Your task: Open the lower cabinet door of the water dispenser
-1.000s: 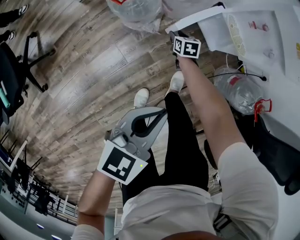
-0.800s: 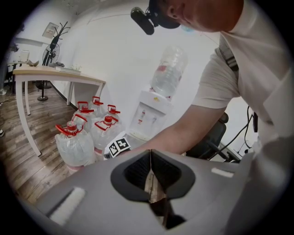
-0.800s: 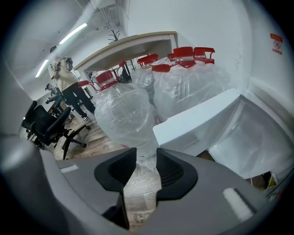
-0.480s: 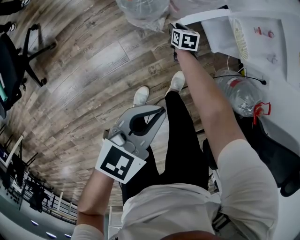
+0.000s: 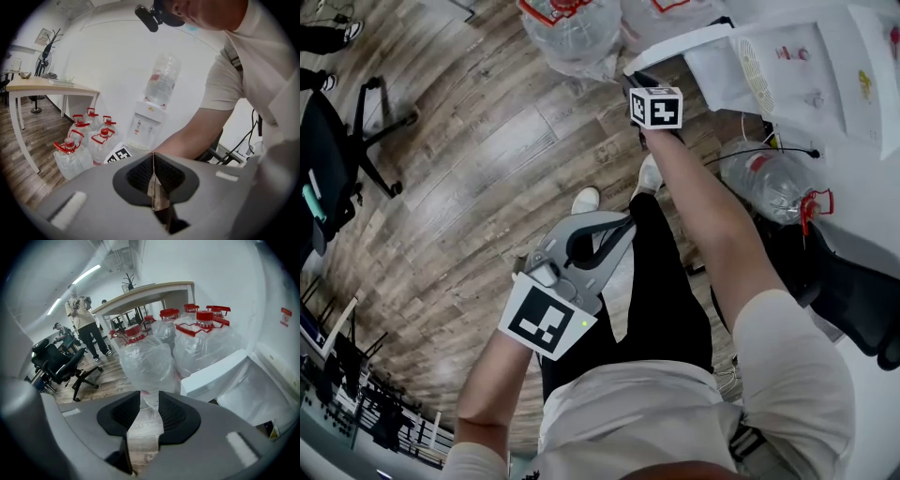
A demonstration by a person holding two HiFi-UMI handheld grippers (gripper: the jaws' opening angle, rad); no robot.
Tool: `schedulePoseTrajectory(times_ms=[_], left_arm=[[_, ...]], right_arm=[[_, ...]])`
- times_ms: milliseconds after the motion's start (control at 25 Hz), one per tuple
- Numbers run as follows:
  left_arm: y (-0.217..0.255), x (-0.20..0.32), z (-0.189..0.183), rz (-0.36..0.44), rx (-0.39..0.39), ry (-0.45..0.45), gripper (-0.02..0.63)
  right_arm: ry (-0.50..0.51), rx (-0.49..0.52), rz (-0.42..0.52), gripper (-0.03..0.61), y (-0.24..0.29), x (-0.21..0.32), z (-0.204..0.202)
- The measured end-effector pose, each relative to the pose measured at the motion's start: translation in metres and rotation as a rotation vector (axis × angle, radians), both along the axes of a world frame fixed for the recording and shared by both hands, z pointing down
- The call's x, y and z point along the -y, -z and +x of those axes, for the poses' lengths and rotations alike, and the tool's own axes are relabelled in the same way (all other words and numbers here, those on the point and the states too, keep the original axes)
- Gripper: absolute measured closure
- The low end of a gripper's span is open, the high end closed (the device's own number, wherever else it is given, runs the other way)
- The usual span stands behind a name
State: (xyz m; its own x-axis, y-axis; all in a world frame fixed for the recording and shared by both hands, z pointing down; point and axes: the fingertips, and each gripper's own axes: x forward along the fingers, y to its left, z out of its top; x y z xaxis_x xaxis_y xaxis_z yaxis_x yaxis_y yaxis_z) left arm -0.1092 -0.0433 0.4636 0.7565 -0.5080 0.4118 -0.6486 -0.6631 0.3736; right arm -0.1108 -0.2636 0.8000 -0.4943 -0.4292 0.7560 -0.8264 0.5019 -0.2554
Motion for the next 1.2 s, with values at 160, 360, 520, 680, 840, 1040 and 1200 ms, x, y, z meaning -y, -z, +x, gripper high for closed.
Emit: schedulePoseTrajectory(times_ms=[160, 360, 520, 680, 840, 1040, 1200], left_arm=[[0.034, -0.005, 0.008, 0.039, -0.022, -0.063, 0.557], [0.077, -0.021, 0.020, 0.068, -0.029, -0.130, 0.558], [0.108, -0.044, 0.030, 0.115, -0.052, -0.200, 0.558], [0.138, -0.067, 0.036, 0.135, -0.053, -0.264, 0.558], [0.167, -0.081, 0.032, 0.154, -0.040, -0.298, 0.558], [0.186, -0.090, 0.023, 0.186, 0.000, -0.333, 0.558], [0.205, -0.101, 0.022, 0.189, 0.003, -0.335, 0.558]], right_arm=[[-0.014, 0.038, 0.001, 0.456, 0.043, -0.031, 0.007], [-0.006, 0.105, 0.010, 0.457, 0.111, -0.078, 0.027], [0.009, 0.135, 0.054, 0.480, 0.185, -0.126, 0.055], [-0.001, 0.170, 0.101, 0.497, 0.262, -0.178, 0.079], [-0.055, 0.202, 0.165, 0.509, 0.338, -0.220, 0.106], [-0.097, 0.173, 0.287, 0.528, 0.419, -0.264, 0.141], [-0.051, 0.190, 0.320, 0.528, 0.473, -0.306, 0.145]])
